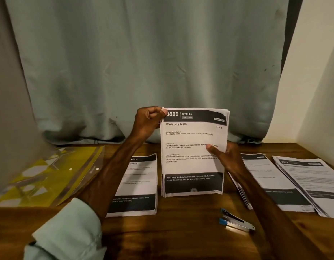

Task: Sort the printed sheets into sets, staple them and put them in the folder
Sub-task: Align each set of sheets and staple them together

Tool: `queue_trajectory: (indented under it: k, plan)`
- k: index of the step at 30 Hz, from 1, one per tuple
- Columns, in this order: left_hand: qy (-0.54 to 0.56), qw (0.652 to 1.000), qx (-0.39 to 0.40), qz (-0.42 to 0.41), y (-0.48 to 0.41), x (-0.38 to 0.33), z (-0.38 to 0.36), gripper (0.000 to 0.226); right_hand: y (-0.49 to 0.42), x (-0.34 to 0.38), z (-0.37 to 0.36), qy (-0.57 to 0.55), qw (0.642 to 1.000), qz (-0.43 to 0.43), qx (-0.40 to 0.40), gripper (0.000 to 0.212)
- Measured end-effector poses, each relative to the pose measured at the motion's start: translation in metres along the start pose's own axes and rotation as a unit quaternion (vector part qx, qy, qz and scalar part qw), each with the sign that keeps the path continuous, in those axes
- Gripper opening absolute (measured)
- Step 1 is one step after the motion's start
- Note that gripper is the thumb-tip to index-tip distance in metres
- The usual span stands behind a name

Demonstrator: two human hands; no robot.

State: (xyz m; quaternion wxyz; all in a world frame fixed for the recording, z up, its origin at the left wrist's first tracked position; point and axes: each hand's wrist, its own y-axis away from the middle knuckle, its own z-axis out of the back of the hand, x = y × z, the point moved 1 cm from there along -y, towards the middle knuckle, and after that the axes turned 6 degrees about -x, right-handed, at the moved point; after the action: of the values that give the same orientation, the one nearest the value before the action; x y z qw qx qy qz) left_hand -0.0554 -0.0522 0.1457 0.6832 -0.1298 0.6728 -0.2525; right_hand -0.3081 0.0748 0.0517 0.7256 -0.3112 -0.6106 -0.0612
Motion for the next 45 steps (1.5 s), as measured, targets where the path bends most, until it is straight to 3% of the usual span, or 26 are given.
queue_trajectory:
  k: [4,8,10,13,15,20,24,26,29,31,34,38,41,45]
  plan:
    - [-0.082,0.99,0.116,-0.012,-0.01,-0.018,0.02,0.033,-0.006,0.013,0.008,0.064,0.996,0.042,0.041,0.018]
    - [-0.262,0.921,0.289,-0.015,-0.024,-0.042,0.022,0.042,-0.018,0.039,0.008,0.113,0.986,0.075,0.098,0.01]
    - [-0.294,0.897,0.331,-0.015,-0.026,-0.051,0.011,0.036,-0.025,0.055,0.003,0.139,0.977,0.103,0.125,0.01]
    - [-0.273,0.897,0.349,-0.002,-0.026,-0.058,0.001,0.015,-0.035,0.075,-0.01,0.167,0.963,0.141,0.156,0.014]
    - [-0.249,0.91,0.332,0.001,-0.025,-0.056,0.004,0.011,-0.039,0.08,-0.012,0.174,0.961,0.147,0.157,0.015]
    - [-0.174,0.954,0.241,0.041,-0.017,-0.036,0.034,0.027,-0.045,0.07,0.021,0.161,0.976,0.097,0.113,0.027]
    - [-0.117,0.967,0.205,0.094,-0.011,-0.019,0.056,0.032,-0.035,0.043,0.04,-0.016,0.996,-0.05,0.079,0.032]
    - [-0.084,0.971,0.188,0.122,-0.004,-0.011,0.058,0.033,-0.022,0.023,0.034,-0.149,0.977,-0.124,0.087,0.039]
    - [-0.052,0.977,0.144,0.146,0.01,0.003,0.049,0.029,-0.003,-0.005,0.019,-0.208,0.961,-0.165,0.074,0.038]
    - [-0.061,0.982,0.108,0.144,0.021,0.015,0.037,0.025,0.006,-0.02,0.012,-0.178,0.971,-0.157,0.036,0.034]
    - [-0.07,0.988,0.047,0.129,0.043,0.035,0.014,0.012,0.008,-0.029,0.013,-0.044,0.993,-0.094,-0.051,0.025]
    - [-0.026,0.99,-0.045,0.129,0.072,0.063,-0.016,0.018,0.007,-0.026,0.019,0.089,0.989,-0.031,-0.114,0.038]
    - [0.004,0.988,-0.084,0.127,0.086,0.074,-0.034,0.02,0.014,-0.025,0.024,0.102,0.985,-0.002,-0.142,0.033]
    - [-0.012,0.989,-0.075,0.128,0.106,0.089,-0.052,0.018,0.031,-0.041,0.031,0.14,0.972,-0.018,-0.187,0.036]
